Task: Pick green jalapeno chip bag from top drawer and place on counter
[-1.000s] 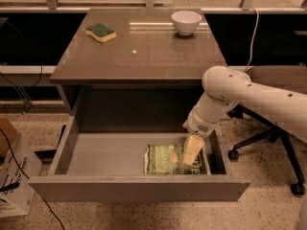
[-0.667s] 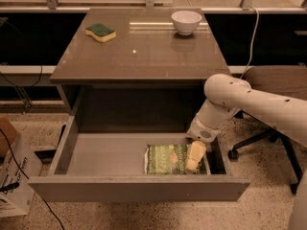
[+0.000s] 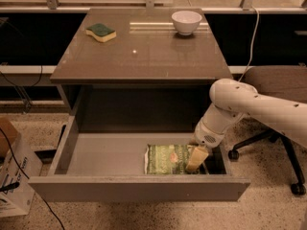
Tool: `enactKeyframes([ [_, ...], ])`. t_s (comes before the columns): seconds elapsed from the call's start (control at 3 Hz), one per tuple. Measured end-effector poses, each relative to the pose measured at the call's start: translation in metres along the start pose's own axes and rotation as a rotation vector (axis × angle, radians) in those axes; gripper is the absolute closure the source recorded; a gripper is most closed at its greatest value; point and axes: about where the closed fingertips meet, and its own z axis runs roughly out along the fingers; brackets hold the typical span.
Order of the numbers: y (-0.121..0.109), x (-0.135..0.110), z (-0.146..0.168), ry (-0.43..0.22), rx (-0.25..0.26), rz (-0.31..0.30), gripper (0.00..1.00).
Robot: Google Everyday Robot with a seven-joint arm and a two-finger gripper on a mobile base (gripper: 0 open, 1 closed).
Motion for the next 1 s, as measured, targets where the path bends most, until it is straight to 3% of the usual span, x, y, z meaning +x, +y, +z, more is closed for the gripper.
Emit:
enactKeyframes([
  [0.67, 0.014, -0.007, -0.023, -0.073, 0.003, -0.007, 0.85],
  [1.0, 0.016, -0.026, -0.068, -0.151, 0.033, -0.030, 1.00],
])
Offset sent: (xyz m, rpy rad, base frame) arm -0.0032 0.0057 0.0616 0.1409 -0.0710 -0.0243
